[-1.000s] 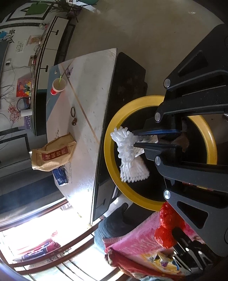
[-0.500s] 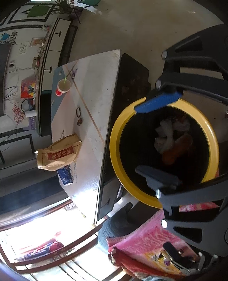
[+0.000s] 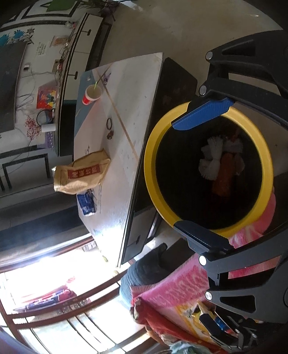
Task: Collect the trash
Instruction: 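Move both tools back over the remaining trash on the blanket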
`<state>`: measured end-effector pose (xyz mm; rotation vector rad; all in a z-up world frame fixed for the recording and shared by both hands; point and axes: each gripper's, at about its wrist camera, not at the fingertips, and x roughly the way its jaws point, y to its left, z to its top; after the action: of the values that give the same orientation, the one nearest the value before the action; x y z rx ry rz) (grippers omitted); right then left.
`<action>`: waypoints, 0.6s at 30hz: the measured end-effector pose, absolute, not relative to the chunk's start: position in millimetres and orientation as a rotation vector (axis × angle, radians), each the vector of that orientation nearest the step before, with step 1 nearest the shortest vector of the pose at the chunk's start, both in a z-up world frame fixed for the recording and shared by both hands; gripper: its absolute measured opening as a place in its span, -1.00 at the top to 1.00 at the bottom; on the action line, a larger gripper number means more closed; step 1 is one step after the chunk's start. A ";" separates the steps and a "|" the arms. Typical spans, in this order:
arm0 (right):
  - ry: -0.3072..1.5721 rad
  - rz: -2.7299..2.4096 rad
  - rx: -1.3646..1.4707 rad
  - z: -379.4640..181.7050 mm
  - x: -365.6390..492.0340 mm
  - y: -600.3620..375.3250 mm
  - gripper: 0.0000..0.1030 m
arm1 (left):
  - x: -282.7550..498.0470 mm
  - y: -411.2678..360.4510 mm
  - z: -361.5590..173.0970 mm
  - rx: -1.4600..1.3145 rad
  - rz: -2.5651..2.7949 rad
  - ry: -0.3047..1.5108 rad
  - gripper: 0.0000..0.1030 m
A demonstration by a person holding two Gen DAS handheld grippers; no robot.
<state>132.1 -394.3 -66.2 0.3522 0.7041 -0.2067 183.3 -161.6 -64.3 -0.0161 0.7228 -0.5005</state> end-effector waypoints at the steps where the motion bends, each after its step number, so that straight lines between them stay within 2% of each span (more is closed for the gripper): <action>1: 0.700 -0.197 0.350 -64.7 131.7 -391.4 -0.48 | 182.4 -158.3 -62.8 -0.019 -0.494 0.718 -0.87; 18: 0.665 -0.048 0.290 -47.6 127.1 -342.6 -0.48 | 170.4 -111.7 -45.9 -0.068 -0.387 0.660 -0.87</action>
<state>127.1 -342.6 -47.6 0.2898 0.6649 -0.0482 170.4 -111.7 -45.9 -0.0677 0.6601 -0.3867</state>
